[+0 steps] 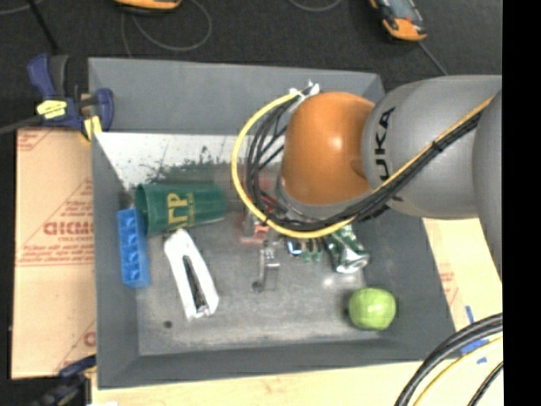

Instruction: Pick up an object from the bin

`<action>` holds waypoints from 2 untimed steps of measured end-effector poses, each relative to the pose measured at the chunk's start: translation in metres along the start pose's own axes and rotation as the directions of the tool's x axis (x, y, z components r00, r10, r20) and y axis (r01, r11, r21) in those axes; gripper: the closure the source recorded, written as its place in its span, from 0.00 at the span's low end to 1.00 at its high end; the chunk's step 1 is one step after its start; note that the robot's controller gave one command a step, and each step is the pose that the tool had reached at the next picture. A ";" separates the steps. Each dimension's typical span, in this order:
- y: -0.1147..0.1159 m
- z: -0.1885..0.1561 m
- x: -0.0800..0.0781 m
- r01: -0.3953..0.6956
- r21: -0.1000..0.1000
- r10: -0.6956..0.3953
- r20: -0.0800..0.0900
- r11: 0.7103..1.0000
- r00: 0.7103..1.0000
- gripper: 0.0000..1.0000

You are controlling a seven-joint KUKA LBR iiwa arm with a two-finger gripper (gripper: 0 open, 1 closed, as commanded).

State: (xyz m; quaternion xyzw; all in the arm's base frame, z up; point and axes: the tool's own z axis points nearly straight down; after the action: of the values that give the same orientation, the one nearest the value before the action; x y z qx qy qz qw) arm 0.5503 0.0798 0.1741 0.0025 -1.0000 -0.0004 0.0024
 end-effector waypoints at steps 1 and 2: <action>0.000 -0.004 -0.002 -0.002 -0.001 0.002 0.008 1.000 1.000 0.00; -0.011 0.000 -0.016 0.044 -0.001 -0.044 0.009 0.999 0.999 0.00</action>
Offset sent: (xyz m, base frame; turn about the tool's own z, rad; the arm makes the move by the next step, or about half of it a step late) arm 0.0507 -0.0493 -0.0163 -0.1404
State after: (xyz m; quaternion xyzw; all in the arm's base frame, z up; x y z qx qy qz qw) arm 0.5662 0.0684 0.1740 0.0246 -0.9997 -0.0009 -0.0020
